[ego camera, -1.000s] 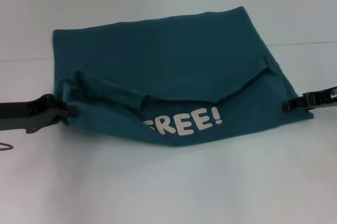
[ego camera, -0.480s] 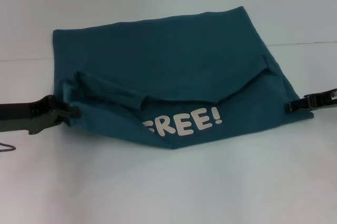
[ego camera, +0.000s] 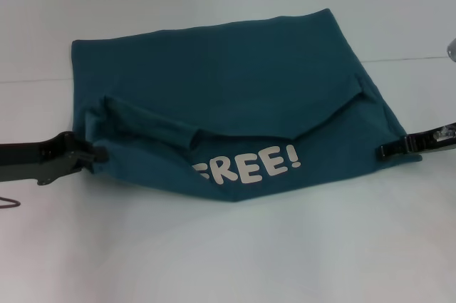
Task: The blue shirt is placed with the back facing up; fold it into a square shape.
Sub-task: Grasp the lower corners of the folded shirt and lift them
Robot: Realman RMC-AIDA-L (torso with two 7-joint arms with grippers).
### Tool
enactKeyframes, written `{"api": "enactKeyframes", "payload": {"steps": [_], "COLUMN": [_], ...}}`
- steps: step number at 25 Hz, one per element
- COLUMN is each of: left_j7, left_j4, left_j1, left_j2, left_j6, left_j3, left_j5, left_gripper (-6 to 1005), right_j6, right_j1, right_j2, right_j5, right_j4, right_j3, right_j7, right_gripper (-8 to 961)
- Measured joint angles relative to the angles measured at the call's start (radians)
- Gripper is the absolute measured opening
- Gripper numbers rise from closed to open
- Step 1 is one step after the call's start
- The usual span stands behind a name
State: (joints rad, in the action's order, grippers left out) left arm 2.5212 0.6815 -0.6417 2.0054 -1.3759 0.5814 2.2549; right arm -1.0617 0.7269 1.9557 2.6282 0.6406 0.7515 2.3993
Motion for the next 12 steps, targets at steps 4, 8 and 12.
{"api": "enactKeyframes", "payload": {"steps": [4,8,12], "left_j7": [0.000,0.000,0.001], "left_j4": [-0.002,-0.009,-0.010], "left_j1": [0.001,-0.002,-0.003], "left_j2": [0.001,0.001,0.001], "left_j6": [0.000,0.000,0.000], "left_j3": [0.000,0.001,0.003], "left_j5": [0.000,0.000,0.000], "left_gripper": [49,49,49], "right_j6": [0.002,-0.003,-0.004], "right_j1": [-0.001,-0.001,-0.001], "right_j2": [-0.004,-0.009,-0.011], "right_j5": [0.000,-0.002,0.000], "right_j4": [0.003,0.004,0.005], "right_j3": [0.000,-0.001,-0.001], "right_j7": [0.026,0.038,0.039], "right_gripper": [764,623,407]}}
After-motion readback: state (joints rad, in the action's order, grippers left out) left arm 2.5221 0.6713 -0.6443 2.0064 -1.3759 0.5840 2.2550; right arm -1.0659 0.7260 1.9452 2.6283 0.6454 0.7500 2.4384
